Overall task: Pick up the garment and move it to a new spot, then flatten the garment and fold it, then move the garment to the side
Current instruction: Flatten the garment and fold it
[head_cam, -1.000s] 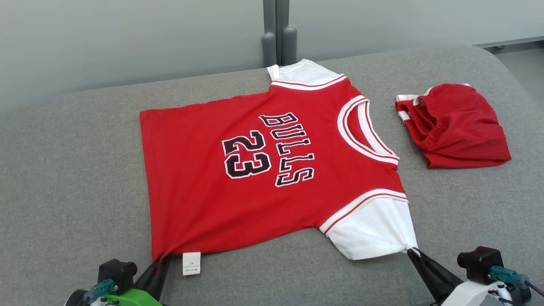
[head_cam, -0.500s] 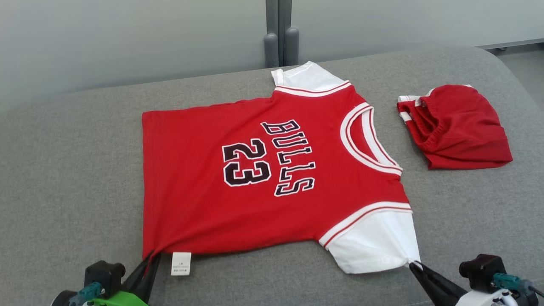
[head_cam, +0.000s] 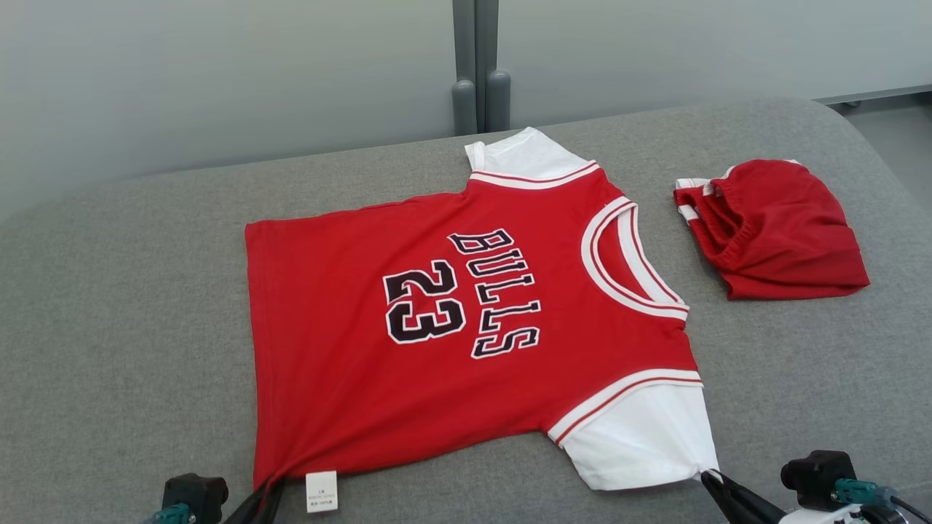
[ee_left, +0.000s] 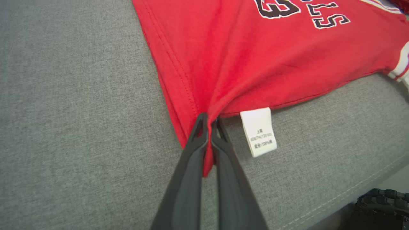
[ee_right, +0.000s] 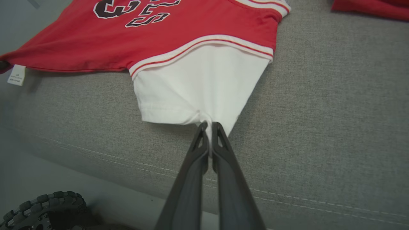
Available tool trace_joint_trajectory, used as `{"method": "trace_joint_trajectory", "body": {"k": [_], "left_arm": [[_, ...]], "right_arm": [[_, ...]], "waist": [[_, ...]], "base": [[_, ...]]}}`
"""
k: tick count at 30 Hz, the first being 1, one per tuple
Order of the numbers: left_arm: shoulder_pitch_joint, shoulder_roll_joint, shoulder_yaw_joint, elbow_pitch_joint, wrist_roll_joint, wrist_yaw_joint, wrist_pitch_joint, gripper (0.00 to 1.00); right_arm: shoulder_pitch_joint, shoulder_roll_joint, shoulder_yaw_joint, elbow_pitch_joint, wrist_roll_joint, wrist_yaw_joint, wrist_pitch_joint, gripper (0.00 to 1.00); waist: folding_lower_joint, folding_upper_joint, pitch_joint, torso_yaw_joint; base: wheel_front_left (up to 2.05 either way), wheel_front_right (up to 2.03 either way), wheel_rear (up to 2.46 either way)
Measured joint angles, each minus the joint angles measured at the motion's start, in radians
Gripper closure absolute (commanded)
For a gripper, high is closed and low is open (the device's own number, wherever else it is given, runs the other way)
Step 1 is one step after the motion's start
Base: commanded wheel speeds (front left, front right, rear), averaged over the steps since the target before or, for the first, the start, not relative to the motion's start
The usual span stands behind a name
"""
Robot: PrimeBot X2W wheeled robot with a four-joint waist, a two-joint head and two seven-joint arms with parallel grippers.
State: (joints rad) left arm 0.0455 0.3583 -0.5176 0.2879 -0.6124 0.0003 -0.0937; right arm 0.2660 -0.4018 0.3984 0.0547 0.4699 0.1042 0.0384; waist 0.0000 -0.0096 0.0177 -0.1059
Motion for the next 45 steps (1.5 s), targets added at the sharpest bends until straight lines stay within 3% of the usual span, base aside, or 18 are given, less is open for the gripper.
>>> {"method": "trace_joint_trajectory", "body": {"k": [5,6,7,9,10,11,12,15,16,33,39,45], "left_arm": [[-0.004,-0.007,-0.003,0.024,0.0,0.0,0.022,1.0],[-0.005,-0.011,-0.003,0.027,0.0,0.0,0.024,0.95],[-0.005,-0.016,-0.004,0.03,0.0,0.0,0.031,0.84],[-0.006,-0.024,-0.005,0.034,0.0,0.001,0.035,0.22],[-0.007,-0.024,-0.005,0.036,0.0,0.001,0.041,0.0],[-0.009,-0.024,-0.005,0.039,0.0,0.001,0.041,0.0],[-0.012,-0.024,-0.005,0.043,0.0,0.002,0.042,0.0],[-0.027,-0.023,-0.003,0.053,0.0,0.011,0.049,0.0],[-0.028,-0.021,-0.002,0.053,0.001,0.012,0.049,0.0],[-0.061,-0.034,0.03,-0.089,0.001,0.026,-0.036,0.0],[-0.089,-0.072,0.03,-0.132,0.011,0.027,-0.076,0.0],[-0.105,-0.102,0.034,-0.138,0.027,0.057,-0.103,0.0]], "right_arm": [[-0.021,0.026,0.022,0.042,-0.002,0.0,-0.011,1.0],[-0.025,0.028,0.028,0.051,-0.003,0.001,-0.012,1.0],[-0.03,0.029,0.031,0.059,-0.003,0.001,-0.012,1.0],[-0.037,0.035,0.034,0.075,-0.003,0.001,-0.021,0.89],[-0.039,0.039,0.038,0.081,-0.004,0.001,-0.021,0.71],[-0.04,0.044,0.041,0.088,-0.004,0.001,-0.021,0.57],[-0.042,0.048,0.045,0.096,-0.004,0.001,-0.022,0.51],[-0.049,0.053,0.046,0.116,-0.004,0.004,-0.03,0.04],[-0.05,0.052,0.044,0.121,-0.004,0.004,-0.035,0.0],[-0.05,-0.051,0.001,0.111,-0.053,0.008,-0.069,0.0],[-0.114,-0.047,-0.032,0.062,-0.072,-0.018,-0.11,0.0],[-0.189,-0.029,-0.043,0.049,-0.098,-0.037,-0.127,0.0]], "waist": [[0.0,0.0,-0.003,0.004],[0.0,-0.0001,-0.002,0.004],[0.0,0.0,-0.002,0.004],[0.0,0.0,0.001,0.003],[0.0,0.0,0.003,0.002],[0.0,0.0,0.006,0.001],[0.0,0.0,0.009,-0.001],[0.0,0.0,0.019,-0.004],[0.0,0.0,0.023,-0.005],[0.0,0.0,0.041,-0.008],[0.0,0.0,0.027,-0.014],[0.0,0.0,0.014,-0.023]], "base": [[0.0,0.0,0.0],[0.0,0.0,0.0],[0.0,0.0,0.0],[0.0,0.0,0.0],[0.0,0.0,0.0],[0.0,0.0,0.0],[0.0,0.0,0.0],[0.0,0.0,0.0],[0.0,0.0,0.0],[0.0,0.0,0.0],[0.0,0.0,0.0],[0.0,0.0,0.0]]}}
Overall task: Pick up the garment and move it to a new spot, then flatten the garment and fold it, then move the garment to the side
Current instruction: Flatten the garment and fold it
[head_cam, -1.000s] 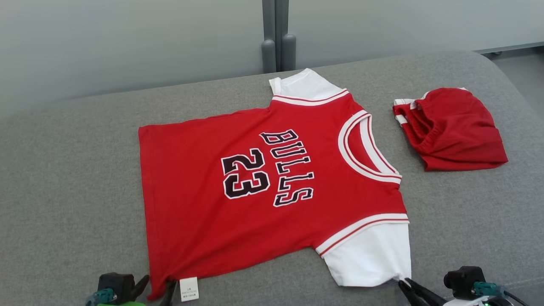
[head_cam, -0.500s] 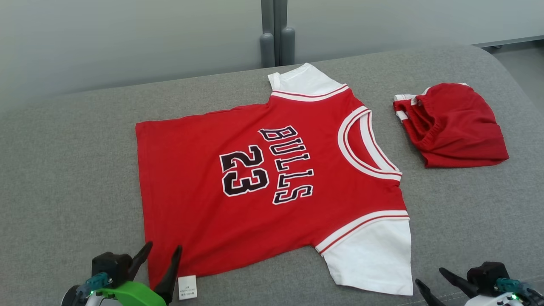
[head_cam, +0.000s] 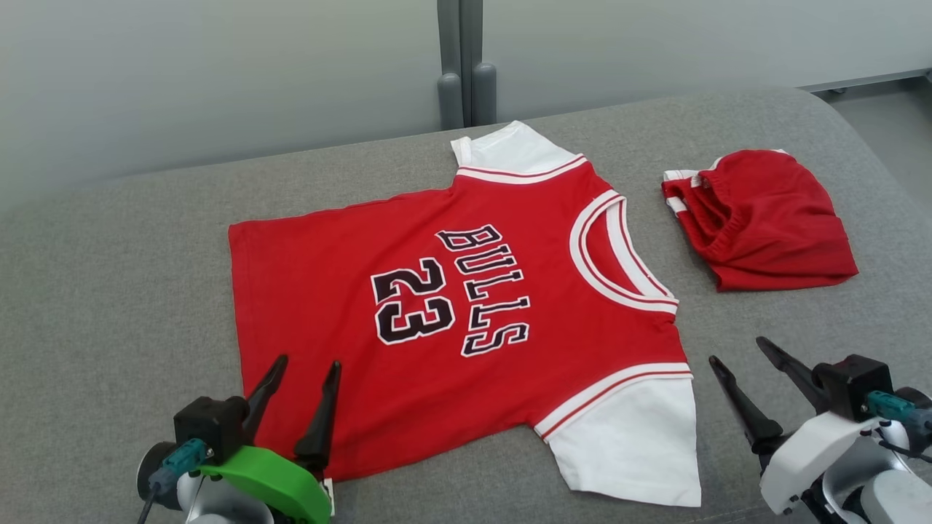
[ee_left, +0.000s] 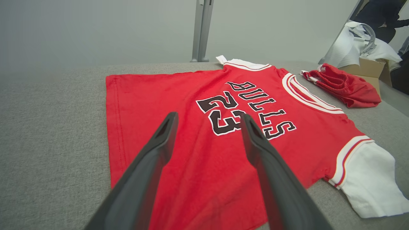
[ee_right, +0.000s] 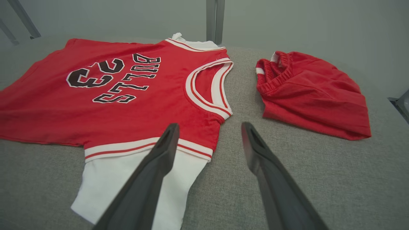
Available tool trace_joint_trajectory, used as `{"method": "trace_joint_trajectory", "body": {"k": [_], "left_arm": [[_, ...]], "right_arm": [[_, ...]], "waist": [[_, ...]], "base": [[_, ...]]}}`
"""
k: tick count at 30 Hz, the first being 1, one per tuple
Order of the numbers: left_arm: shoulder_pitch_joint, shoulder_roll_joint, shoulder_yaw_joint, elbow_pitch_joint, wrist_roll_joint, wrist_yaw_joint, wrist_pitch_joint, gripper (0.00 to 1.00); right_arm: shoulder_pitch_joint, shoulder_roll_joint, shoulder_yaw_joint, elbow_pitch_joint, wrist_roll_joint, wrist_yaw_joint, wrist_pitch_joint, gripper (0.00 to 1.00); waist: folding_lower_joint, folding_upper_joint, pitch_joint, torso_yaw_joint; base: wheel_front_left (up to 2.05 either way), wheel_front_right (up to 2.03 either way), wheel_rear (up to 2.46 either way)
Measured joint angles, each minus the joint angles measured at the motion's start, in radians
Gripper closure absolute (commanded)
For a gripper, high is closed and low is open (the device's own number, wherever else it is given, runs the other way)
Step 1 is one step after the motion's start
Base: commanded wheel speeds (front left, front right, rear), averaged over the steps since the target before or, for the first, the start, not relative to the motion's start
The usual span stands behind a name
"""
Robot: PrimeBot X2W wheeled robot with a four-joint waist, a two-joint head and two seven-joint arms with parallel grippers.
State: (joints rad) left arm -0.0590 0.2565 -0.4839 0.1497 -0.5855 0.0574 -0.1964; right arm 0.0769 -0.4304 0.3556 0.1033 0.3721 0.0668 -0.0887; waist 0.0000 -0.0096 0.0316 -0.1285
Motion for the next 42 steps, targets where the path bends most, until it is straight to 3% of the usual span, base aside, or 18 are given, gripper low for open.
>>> {"method": "trace_joint_trajectory", "body": {"k": [8,21,28,42], "left_arm": [[-0.006,-0.054,0.057,-0.001,0.007,0.04,-0.026,0.0],[0.041,-0.088,0.135,0.032,0.018,0.061,-0.044,0.0],[0.048,-0.106,0.158,0.036,0.045,0.062,-0.047,0.0],[0.107,-0.124,0.198,0.04,0.072,0.062,-0.052,0.0]], "right_arm": [[-0.082,0.029,-0.007,-0.008,-0.018,-0.027,-0.027,0.0],[-0.112,0.125,-0.061,0.016,-0.007,-0.113,-0.105,0.0],[-0.114,0.151,-0.061,0.034,-0.003,-0.13,-0.115,0.0],[-0.114,0.171,-0.04,0.055,-0.023,-0.131,-0.134,0.0]], "waist": [[0.0,0.0,-0.003,0.004],[0.0,0.0,-0.014,0.019],[0.0,0.0,-0.025,0.023],[0.0,0.0,-0.047,0.024]], "base": [[0.0,0.0,0.0],[0.0,0.0,0.0],[0.0,0.0,0.0],[0.0,0.0,0.0]]}}
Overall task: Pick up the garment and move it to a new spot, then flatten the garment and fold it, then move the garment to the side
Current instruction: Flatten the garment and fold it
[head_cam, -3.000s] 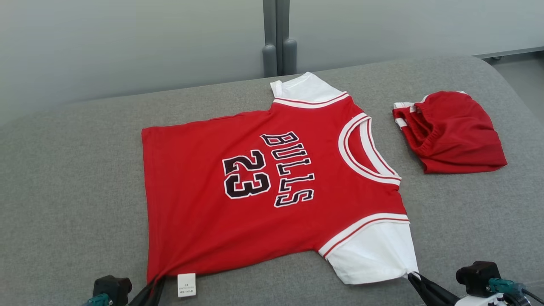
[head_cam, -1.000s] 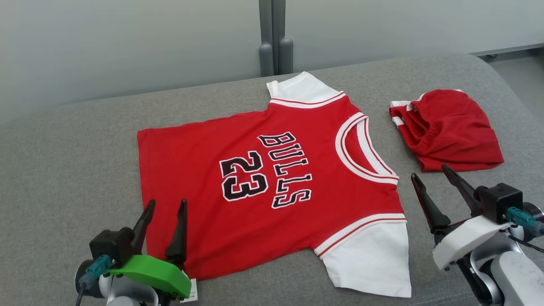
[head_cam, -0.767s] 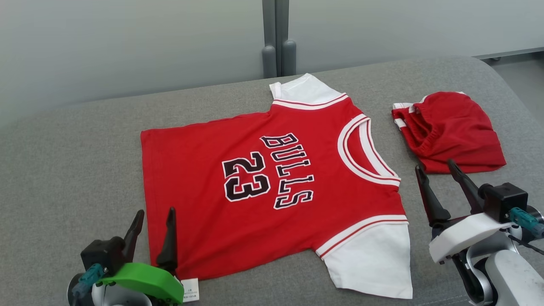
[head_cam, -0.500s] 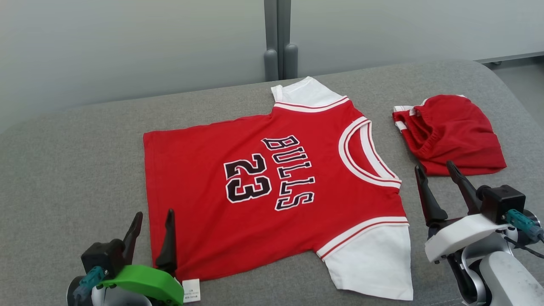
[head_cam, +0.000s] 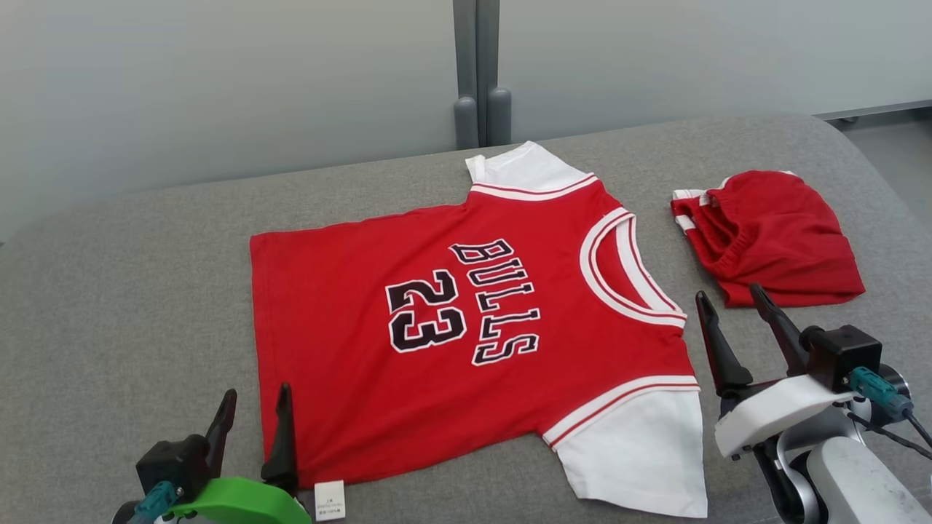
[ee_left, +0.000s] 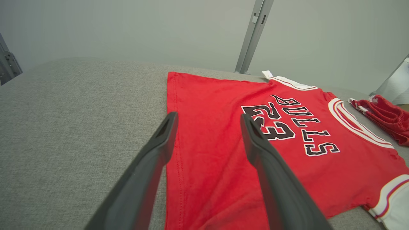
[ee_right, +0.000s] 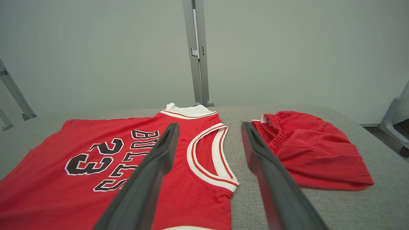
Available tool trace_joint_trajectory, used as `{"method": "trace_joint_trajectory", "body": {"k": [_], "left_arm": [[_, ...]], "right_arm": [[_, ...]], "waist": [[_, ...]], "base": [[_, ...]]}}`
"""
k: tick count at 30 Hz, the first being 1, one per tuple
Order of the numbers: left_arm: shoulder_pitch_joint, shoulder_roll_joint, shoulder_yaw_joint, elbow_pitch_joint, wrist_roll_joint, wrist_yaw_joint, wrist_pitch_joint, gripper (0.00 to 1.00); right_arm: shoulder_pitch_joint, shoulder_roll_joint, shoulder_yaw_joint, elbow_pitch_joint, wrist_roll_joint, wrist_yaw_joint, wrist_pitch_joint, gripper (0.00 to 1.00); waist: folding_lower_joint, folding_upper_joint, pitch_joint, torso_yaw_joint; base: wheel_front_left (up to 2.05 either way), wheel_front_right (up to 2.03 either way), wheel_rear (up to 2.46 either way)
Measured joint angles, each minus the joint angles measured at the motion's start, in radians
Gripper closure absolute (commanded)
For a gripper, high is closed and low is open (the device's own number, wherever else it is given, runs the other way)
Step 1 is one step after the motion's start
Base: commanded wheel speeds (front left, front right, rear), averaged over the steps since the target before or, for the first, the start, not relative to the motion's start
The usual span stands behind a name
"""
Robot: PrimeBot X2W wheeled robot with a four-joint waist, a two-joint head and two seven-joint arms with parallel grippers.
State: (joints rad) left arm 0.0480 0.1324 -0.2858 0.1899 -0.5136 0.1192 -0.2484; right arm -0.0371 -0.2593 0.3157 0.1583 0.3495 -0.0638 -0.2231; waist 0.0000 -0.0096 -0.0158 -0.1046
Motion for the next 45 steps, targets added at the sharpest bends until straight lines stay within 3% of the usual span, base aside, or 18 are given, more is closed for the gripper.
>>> {"method": "trace_joint_trajectory", "body": {"k": [30,35,45], "left_arm": [[0.036,-0.033,0.034,-0.012,0.053,0.005,0.0,0.0],[0.066,-0.054,0.041,0.014,0.002,0.005,0.04,0.0],[0.116,-0.085,0.124,0.056,-0.252,0.005,0.156,0.0]], "right_arm": [[0.0,0.008,0.005,0.026,-0.006,0.0,-0.015,0.0],[0.007,0.007,0.012,0.047,-0.006,0.002,-0.015,0.0],[0.102,0.005,0.042,0.091,0.011,0.023,0.004,0.0]], "waist": [[0.0,0.0,-0.004,0.02],[0.0,0.0,0.001,0.023],[0.0,0.0,0.017,0.032]], "base": [[0.0,0.0,0.0],[0.0,0.0,0.0],[0.0,0.0,0.0]]}}
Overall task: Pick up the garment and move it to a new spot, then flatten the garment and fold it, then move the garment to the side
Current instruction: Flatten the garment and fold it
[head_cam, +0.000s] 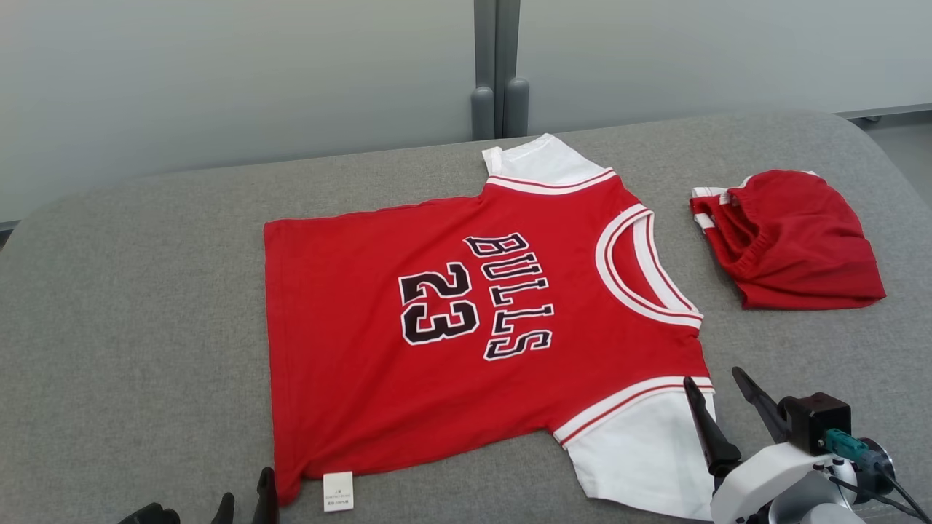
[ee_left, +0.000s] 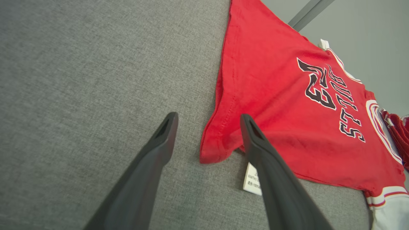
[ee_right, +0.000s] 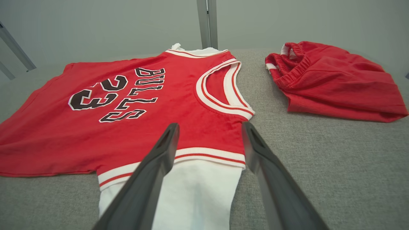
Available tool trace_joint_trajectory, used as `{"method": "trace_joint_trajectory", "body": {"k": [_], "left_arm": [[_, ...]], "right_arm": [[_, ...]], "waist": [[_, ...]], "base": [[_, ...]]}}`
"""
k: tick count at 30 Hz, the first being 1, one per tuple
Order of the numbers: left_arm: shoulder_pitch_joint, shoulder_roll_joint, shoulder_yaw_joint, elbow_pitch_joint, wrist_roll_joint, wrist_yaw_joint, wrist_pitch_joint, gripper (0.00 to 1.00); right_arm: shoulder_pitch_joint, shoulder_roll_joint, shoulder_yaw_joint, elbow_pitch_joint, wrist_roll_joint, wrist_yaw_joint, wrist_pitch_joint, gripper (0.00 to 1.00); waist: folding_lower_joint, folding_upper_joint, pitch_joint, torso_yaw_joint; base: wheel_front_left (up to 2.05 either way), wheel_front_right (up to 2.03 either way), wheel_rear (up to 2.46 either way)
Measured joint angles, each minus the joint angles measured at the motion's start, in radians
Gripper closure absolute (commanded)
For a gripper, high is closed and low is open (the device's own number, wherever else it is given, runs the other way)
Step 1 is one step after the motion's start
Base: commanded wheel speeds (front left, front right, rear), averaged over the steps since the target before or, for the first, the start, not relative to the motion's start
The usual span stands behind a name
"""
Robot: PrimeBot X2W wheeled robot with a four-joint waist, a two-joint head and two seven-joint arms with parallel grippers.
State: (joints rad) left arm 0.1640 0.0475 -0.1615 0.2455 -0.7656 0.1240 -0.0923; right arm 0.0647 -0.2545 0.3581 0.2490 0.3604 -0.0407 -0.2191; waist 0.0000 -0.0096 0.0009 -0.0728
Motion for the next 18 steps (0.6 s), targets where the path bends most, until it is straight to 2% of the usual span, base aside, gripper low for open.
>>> {"method": "trace_joint_trajectory", "body": {"k": [4,11,18], "left_arm": [[0.009,0.0,0.028,0.004,-0.1,0.001,0.047,0.0],[0.009,0.0,0.001,0.001,-0.183,0.001,0.135,0.0],[0.009,0.0,0.005,-0.004,-0.251,0.001,0.164,0.0]], "right_arm": [[0.004,0.001,0.004,0.0,0.0,0.001,0.0,0.0],[0.003,0.001,0.003,0.0,0.0,0.006,0.0,0.0],[0.0,0.0,0.003,-0.001,0.0,0.008,-0.001,0.0]], "waist": [[0.0,0.0,0.01,-0.001],[0.0,0.0,0.019,-0.005],[0.0,0.0,0.027,-0.006]], "base": [[0.0,0.0,0.0],[0.0,0.0,0.0],[0.0,0.0,0.0]]}}
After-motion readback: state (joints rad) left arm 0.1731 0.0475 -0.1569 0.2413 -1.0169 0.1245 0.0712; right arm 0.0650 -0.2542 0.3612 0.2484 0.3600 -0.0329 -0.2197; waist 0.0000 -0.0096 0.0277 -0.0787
